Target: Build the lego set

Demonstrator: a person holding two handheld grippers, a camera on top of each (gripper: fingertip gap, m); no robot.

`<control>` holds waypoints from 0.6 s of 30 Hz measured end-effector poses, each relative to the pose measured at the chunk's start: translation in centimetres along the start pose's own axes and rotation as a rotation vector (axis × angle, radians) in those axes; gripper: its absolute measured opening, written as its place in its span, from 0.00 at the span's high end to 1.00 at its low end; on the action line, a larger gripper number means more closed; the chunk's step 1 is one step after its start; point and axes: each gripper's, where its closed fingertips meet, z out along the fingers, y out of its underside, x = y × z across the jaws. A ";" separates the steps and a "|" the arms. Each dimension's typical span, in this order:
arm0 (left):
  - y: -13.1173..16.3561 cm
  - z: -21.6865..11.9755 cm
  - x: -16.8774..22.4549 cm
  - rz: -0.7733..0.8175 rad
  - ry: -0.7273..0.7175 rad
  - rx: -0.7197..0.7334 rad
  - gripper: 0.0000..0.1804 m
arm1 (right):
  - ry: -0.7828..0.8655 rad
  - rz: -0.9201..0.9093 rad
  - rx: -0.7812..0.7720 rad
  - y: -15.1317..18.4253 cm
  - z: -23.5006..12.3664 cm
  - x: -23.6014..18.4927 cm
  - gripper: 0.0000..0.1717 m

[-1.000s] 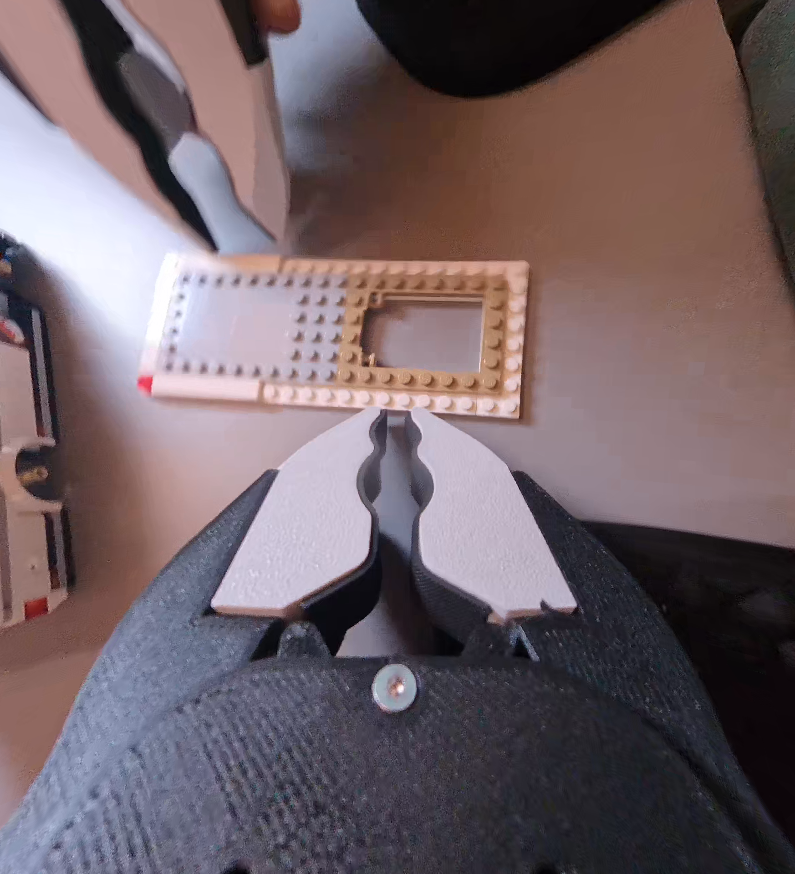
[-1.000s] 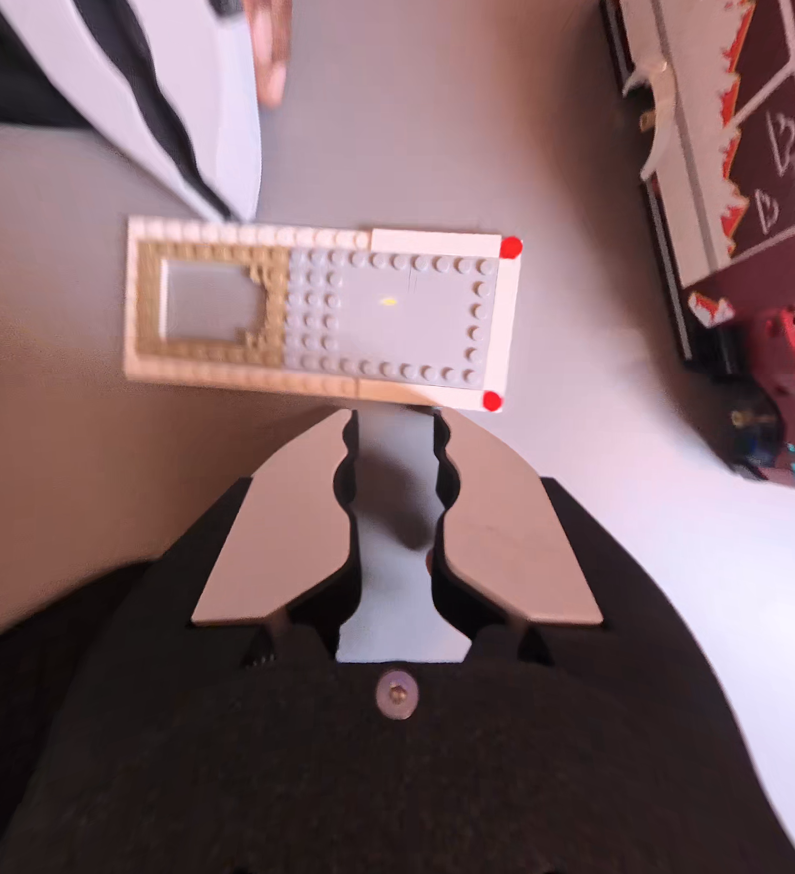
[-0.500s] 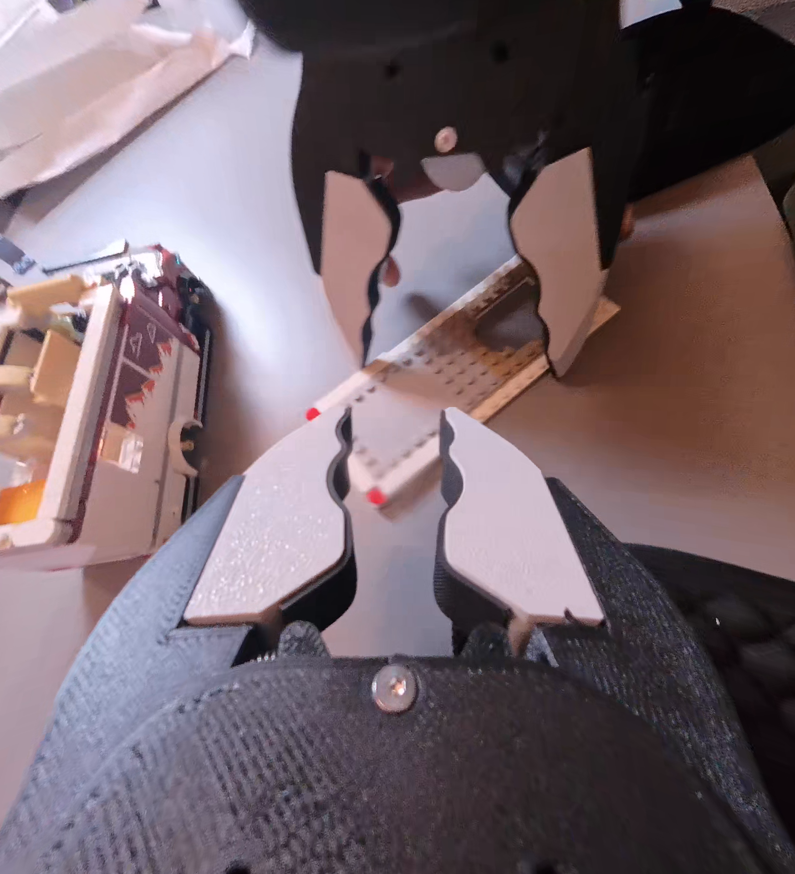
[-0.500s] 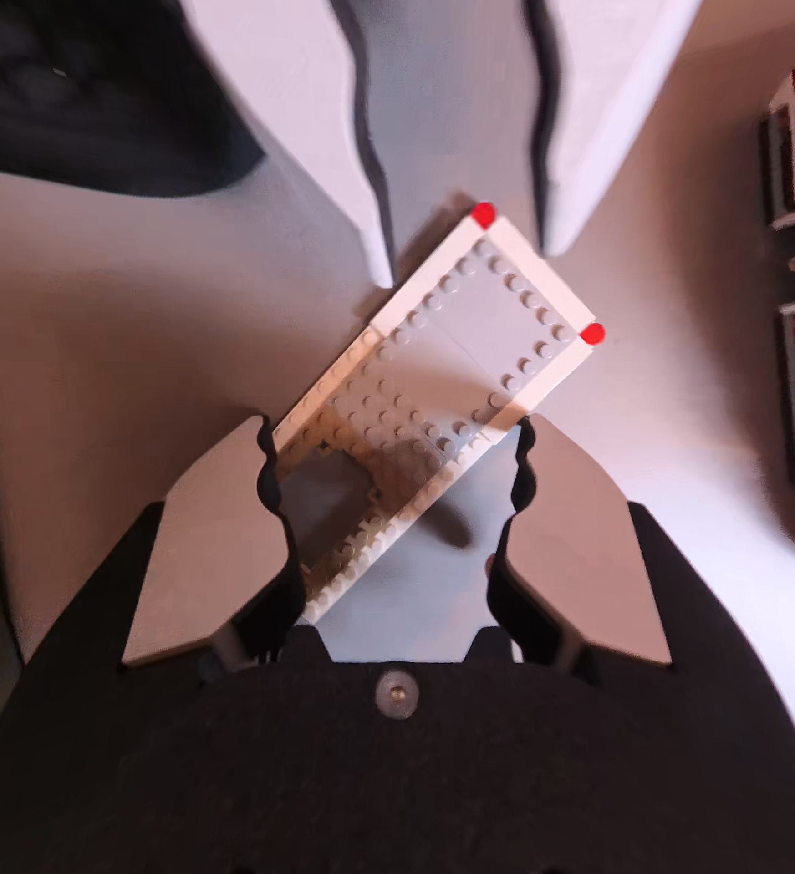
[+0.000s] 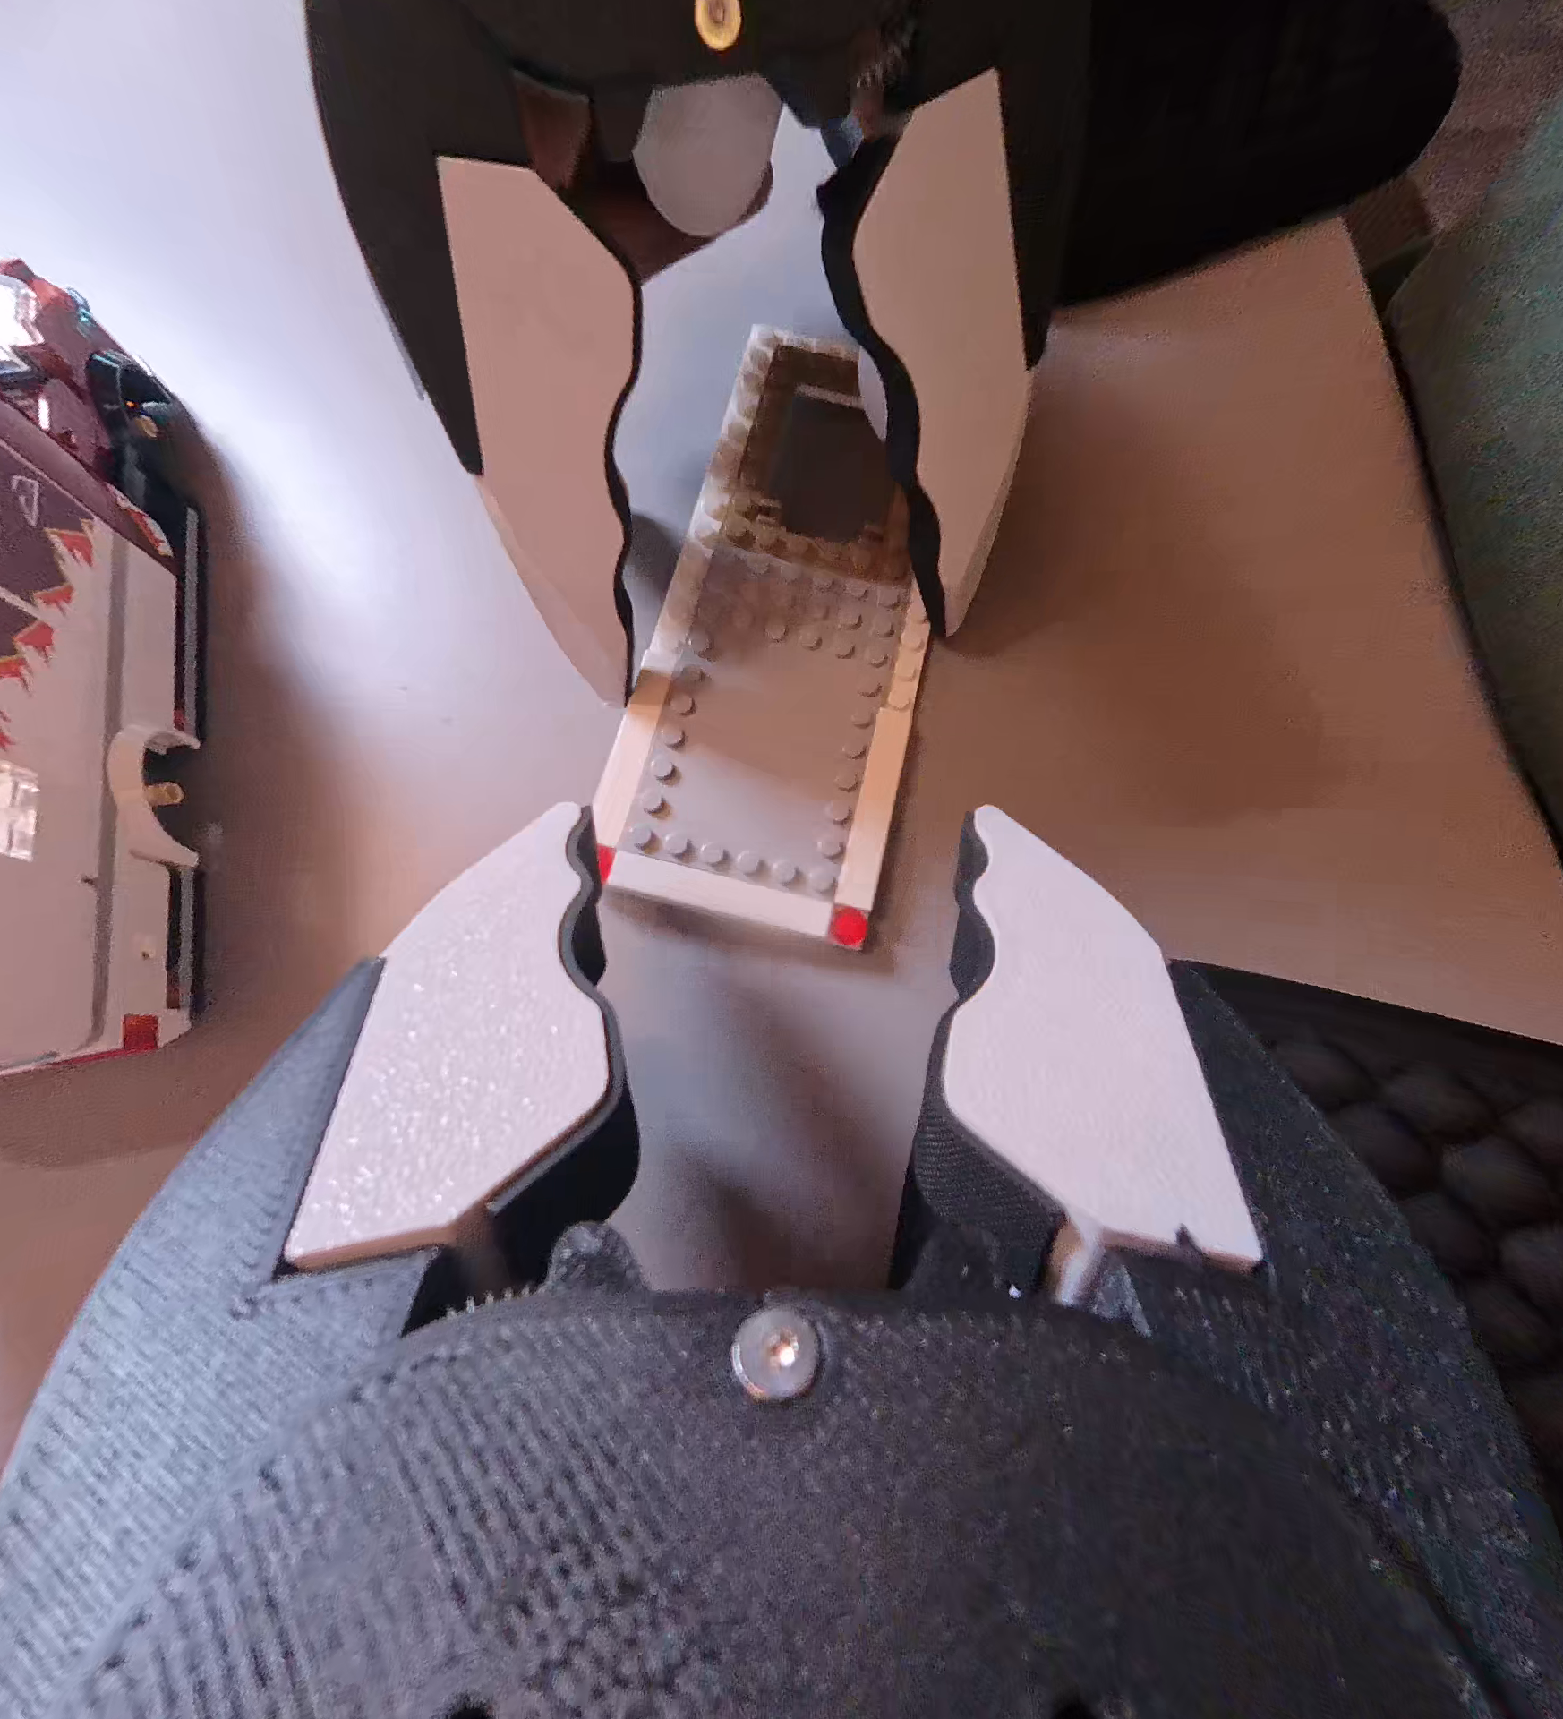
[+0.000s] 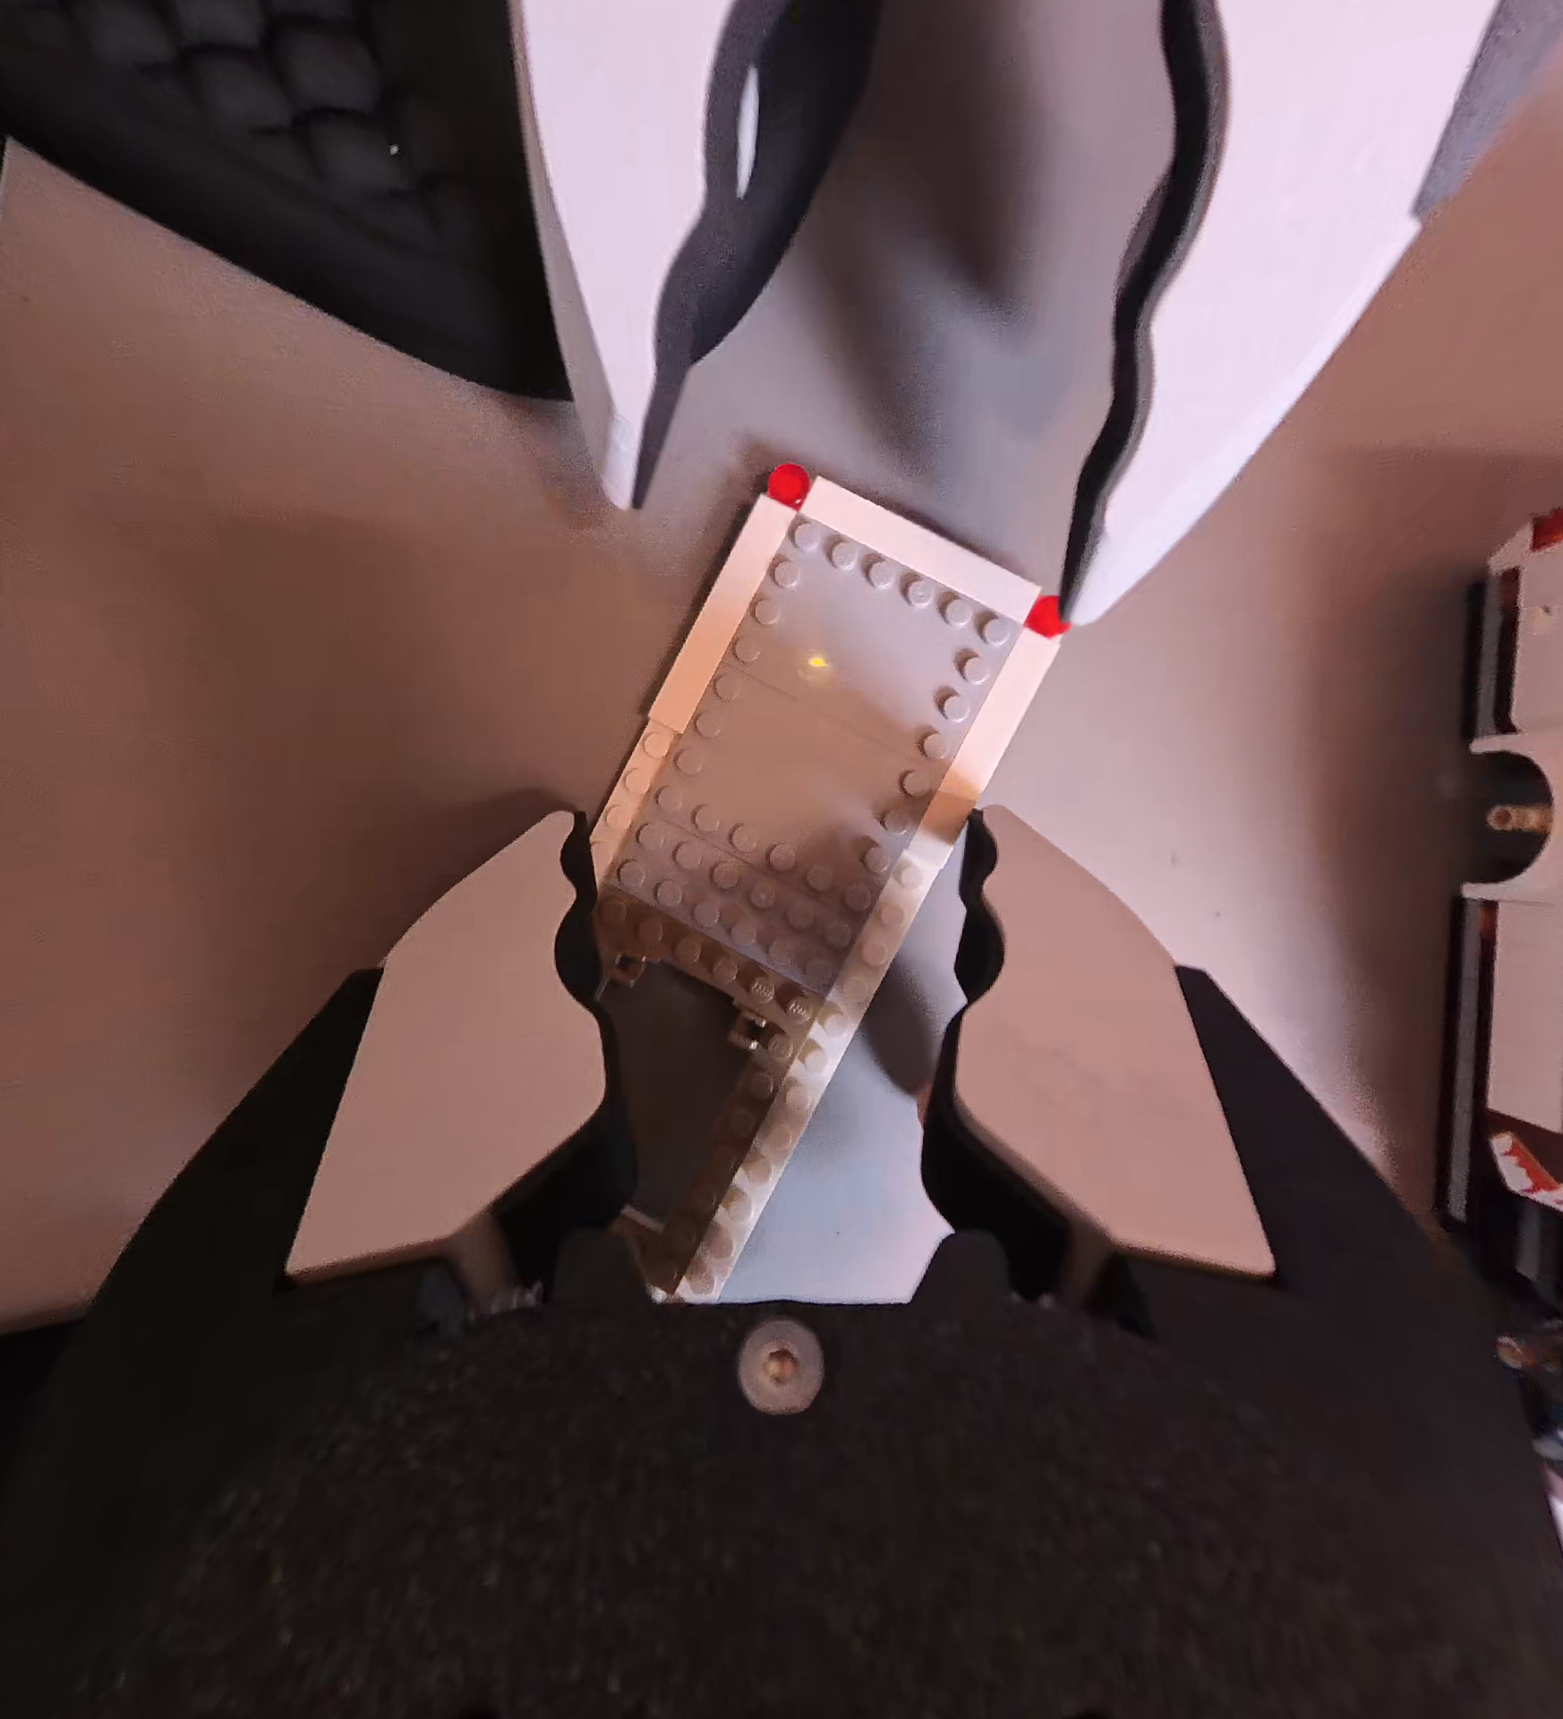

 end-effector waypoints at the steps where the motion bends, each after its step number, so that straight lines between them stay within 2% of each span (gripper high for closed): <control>1: 0.1 -0.1 0.0 -0.011 0.007 -0.003 0.59 | 0.008 0.015 0.011 0.0 0.0 0.3 0.56; 5: 1.1 0.6 -0.3 -0.020 0.018 -0.079 0.54 | 0.024 0.036 0.032 0.0 0.0 1.0 0.56; 9: 1.7 0.6 -1.6 -0.005 0.014 -0.146 0.54 | 0.061 0.034 0.030 0.2 -0.3 2.3 0.58; 14: 1.9 0.3 -3.2 0.023 -0.003 -0.191 0.57 | 0.077 0.006 0.023 0.3 -0.4 3.5 0.63; 18: 2.1 0.4 -3.9 0.030 -0.023 -0.179 0.56 | 0.067 0.004 0.043 0.0 -0.4 3.8 0.63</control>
